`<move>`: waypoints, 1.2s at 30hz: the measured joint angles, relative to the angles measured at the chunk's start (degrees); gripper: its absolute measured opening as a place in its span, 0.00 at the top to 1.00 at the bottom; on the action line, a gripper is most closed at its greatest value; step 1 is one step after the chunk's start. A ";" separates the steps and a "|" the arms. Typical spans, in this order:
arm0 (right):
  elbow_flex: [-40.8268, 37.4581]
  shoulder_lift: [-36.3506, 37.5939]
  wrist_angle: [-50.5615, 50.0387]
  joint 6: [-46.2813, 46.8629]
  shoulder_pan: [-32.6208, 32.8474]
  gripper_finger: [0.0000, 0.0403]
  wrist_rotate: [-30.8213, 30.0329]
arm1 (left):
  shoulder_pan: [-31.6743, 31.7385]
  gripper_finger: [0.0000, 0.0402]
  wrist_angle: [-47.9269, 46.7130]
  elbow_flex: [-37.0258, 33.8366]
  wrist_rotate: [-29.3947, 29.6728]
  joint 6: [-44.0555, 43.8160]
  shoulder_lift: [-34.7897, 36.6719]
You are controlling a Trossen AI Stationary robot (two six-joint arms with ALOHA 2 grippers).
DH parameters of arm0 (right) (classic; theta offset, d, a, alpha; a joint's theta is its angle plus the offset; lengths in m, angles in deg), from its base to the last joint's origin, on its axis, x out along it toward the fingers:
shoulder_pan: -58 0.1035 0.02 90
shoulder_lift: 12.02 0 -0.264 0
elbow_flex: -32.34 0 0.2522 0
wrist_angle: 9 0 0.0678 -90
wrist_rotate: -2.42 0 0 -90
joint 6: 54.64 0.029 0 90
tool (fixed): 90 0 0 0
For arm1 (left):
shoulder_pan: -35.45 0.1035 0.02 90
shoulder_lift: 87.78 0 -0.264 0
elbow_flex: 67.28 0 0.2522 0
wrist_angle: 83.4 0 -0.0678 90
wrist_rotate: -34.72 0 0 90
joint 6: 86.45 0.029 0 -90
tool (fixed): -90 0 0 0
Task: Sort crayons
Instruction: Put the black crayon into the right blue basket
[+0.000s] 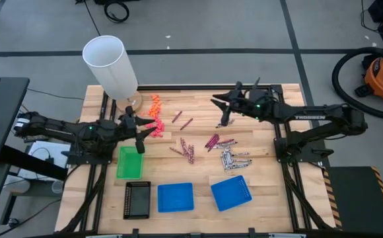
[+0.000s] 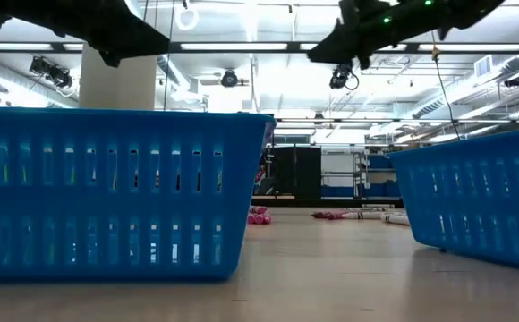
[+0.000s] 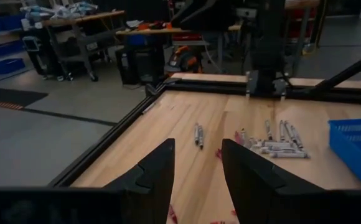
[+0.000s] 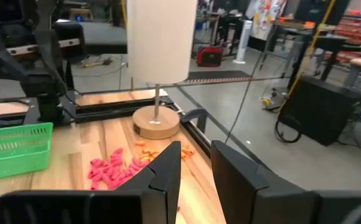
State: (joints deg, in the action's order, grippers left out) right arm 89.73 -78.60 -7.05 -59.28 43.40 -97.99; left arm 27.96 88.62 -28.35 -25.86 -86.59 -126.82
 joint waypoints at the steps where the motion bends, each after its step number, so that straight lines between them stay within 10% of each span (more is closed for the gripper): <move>1: 0.72 -1.12 -0.15 -0.04 -0.01 0.75 0.12 | 0.47 0.65 -0.04 0.00 0.01 -0.24 -0.48; 36: 15.09 -23.23 -33.54 -7.78 -11.14 0.68 11.38 | 12.57 0.65 -0.01 0.00 -8.77 -5.04 -14.37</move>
State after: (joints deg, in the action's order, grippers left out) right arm 104.82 -101.83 -40.59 -67.06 32.27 -86.62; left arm 40.53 88.60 -28.35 -34.63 -91.64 -141.19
